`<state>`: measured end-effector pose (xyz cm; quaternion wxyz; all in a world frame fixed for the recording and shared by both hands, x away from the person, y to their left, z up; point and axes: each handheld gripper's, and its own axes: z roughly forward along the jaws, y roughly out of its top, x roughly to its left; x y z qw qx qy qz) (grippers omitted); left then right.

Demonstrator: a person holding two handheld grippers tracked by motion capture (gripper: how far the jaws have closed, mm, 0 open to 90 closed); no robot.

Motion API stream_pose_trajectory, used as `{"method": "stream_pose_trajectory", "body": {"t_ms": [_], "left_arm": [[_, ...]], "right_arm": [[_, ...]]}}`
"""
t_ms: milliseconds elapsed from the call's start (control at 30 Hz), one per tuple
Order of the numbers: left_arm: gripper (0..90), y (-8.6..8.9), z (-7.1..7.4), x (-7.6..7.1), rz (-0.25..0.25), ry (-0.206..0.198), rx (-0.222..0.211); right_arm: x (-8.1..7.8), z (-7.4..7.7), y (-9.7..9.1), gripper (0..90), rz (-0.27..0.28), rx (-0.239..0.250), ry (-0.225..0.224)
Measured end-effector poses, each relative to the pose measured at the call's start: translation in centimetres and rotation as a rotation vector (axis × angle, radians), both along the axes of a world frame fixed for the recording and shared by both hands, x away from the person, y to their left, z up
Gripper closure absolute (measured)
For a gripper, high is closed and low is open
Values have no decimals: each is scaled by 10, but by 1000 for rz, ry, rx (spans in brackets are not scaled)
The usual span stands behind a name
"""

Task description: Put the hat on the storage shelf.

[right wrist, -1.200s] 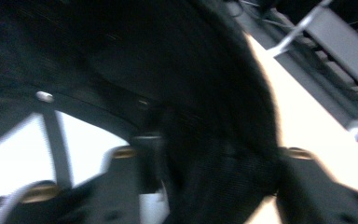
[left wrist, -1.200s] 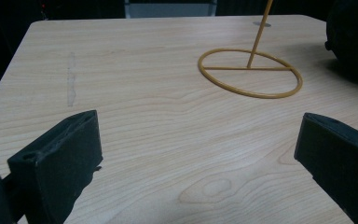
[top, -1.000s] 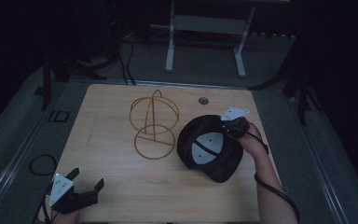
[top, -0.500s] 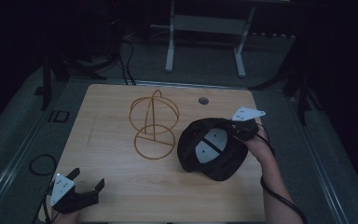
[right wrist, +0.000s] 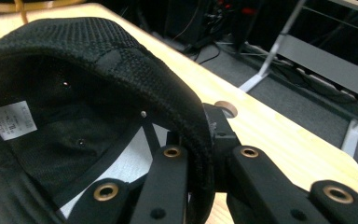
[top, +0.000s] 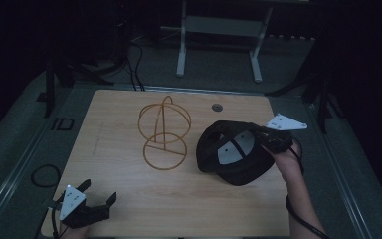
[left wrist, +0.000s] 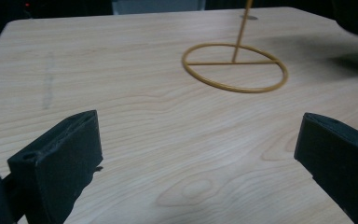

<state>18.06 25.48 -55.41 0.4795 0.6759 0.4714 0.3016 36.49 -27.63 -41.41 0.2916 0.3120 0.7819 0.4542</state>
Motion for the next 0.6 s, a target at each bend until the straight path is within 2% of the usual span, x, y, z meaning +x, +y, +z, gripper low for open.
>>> {"method": "stream_pose_trajectory", "body": {"t_ms": [167,333,400,500,600], "left_arm": [[11,-9,0,0,-35,-2,-12],[11,-19,5,-1,-56,-7,11],[11,-26,8,0,-86,-4,0],[11,-39,16,1,-126,-18,20],[11,-53,26,6,-179,-21,4]], "right_arm": [[-16,4,-5,879,-88,80,-37],[-34,5,-6,879,-129,137,-76],[-42,5,-6,879,-144,163,-91],[-55,3,-7,878,-136,231,-135],[-64,0,-7,879,-156,278,-141]]}}
